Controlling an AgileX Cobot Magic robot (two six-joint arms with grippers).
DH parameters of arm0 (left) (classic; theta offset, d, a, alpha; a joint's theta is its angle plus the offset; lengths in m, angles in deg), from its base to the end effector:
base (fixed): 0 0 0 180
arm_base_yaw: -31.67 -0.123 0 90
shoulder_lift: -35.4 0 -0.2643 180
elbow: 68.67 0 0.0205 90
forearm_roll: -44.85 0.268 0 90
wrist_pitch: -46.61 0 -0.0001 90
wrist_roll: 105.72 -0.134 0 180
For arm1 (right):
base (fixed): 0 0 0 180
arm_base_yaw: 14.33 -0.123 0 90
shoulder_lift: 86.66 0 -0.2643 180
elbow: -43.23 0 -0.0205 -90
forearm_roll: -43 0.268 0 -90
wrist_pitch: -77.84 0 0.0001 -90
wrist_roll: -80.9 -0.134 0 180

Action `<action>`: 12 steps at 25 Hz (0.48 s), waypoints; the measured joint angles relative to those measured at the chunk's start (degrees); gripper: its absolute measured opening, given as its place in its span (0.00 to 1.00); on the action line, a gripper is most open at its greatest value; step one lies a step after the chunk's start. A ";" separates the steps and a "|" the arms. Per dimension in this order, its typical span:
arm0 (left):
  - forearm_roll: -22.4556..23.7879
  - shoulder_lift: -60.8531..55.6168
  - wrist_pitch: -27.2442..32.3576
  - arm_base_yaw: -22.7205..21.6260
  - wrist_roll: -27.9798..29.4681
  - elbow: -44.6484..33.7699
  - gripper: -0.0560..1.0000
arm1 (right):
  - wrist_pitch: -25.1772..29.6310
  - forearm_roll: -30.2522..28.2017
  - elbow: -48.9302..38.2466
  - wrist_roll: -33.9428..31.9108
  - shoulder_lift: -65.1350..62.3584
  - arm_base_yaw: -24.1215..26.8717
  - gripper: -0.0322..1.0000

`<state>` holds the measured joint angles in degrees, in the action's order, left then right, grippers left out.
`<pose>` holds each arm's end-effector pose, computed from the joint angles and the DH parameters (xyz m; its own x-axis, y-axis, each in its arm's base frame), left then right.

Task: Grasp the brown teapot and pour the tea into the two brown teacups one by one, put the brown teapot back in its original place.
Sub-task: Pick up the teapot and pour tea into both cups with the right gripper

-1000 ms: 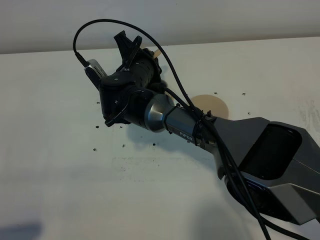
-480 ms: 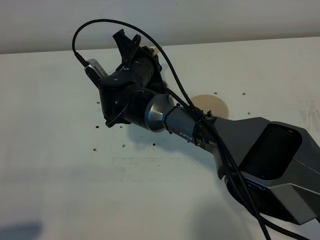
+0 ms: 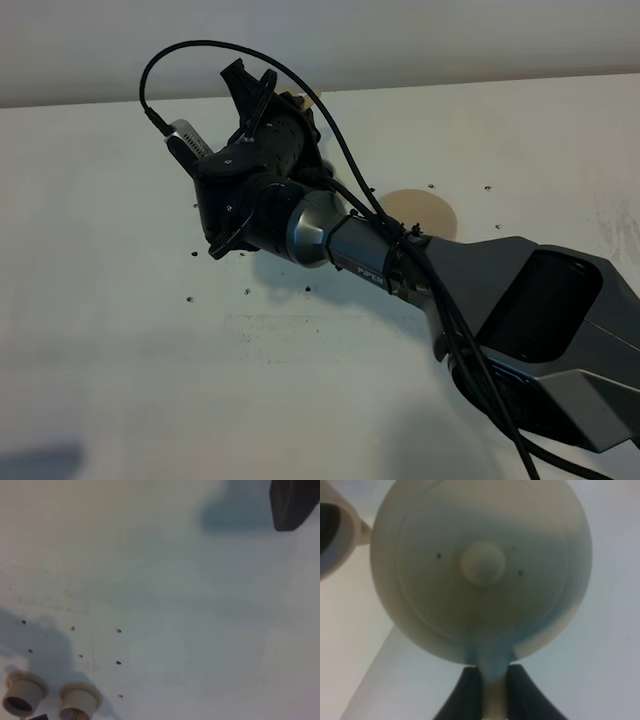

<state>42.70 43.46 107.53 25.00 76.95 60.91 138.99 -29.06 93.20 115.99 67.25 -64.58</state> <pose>0.0727 0.0041 0.2518 -0.4806 -0.1214 -0.8685 -0.1191 0.9902 -0.0725 0.4417 0.3563 0.1439 0.0457 -0.8094 0.5854 -0.4364 -0.5433 -0.7172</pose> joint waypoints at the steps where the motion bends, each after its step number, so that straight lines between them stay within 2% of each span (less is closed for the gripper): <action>1: 0.00 0.00 0.00 0.00 0.00 0.00 0.35 | 0.00 -0.05 0.00 0.14 0.00 -0.05 0.13; 12: 0.00 0.00 0.00 0.00 0.00 0.00 0.35 | 0.00 -0.48 0.00 0.39 0.00 -0.14 0.13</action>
<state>42.70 43.46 107.53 25.00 76.95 60.91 138.99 -29.54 93.20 116.38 67.25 -64.72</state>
